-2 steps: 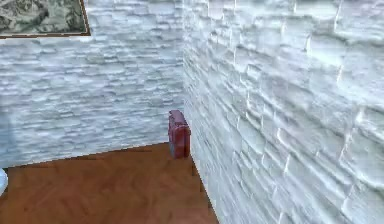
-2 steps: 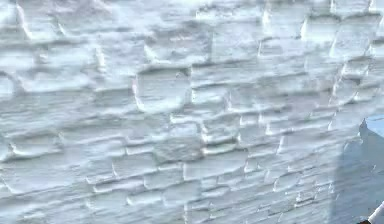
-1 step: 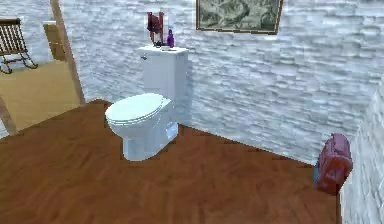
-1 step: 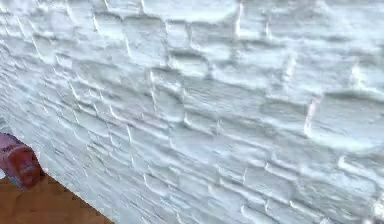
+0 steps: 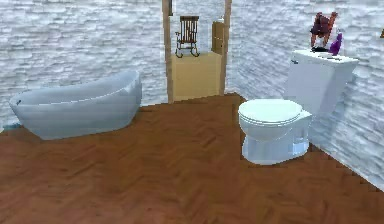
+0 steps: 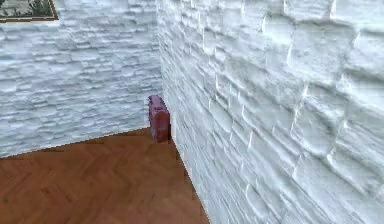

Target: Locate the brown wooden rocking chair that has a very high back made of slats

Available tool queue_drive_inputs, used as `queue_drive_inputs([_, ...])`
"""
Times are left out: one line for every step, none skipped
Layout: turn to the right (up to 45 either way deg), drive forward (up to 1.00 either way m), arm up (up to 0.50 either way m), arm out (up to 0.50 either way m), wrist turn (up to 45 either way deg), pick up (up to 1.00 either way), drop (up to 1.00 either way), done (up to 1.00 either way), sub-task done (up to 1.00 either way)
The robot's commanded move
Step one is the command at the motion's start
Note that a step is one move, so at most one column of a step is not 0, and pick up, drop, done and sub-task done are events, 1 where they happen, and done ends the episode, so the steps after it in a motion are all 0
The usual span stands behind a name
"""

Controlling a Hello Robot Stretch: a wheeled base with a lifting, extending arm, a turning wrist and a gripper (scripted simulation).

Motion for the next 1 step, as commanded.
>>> queue_drive_inputs([0.0, 1.00, 0.00, 0.00, 0.0, 0.00, 0.00, 0.00, 0.00])
